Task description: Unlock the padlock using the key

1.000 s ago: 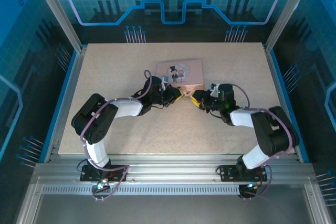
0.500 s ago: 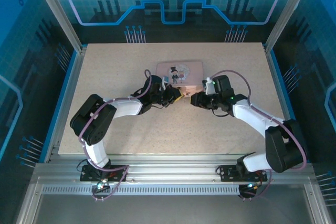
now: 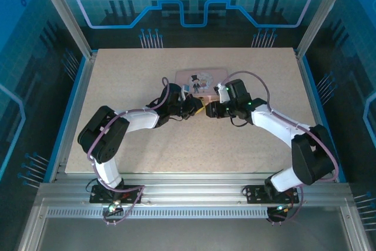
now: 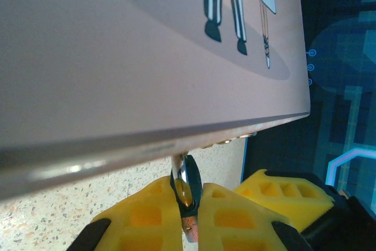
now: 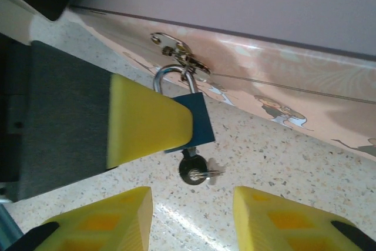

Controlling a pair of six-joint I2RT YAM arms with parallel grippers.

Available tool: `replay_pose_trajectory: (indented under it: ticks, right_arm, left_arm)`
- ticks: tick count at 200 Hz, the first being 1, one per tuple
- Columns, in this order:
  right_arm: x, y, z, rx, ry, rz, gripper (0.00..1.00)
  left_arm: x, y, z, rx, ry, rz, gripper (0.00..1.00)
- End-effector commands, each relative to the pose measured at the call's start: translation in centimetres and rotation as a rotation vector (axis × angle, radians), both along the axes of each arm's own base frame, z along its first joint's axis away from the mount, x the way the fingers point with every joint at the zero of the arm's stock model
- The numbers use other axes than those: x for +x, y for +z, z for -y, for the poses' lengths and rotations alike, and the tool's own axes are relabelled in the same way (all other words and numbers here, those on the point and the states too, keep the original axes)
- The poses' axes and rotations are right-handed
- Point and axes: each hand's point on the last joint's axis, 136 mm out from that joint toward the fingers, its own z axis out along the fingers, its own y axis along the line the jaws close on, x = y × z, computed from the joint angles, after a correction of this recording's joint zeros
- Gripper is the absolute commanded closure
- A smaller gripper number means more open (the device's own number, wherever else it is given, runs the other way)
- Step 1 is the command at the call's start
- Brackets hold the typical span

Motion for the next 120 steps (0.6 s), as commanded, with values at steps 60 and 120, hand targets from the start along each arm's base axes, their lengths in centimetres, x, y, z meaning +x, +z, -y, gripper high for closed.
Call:
replay_pose_trajectory:
  ticks: [60,120]
  right_arm:
    - [0.84,0.21,-1.41,-0.050,0.061,0.042,0.63]
    - [1.33,0.06,-1.64,-0.082,0.072,0.053,0.67]
  left_arm:
    - [0.10,6.15,1.43,-0.114,-0.064,0.117,0.98]
    - [-0.02,6.14,1.49,-0.123,-0.068,0.113,0.98]
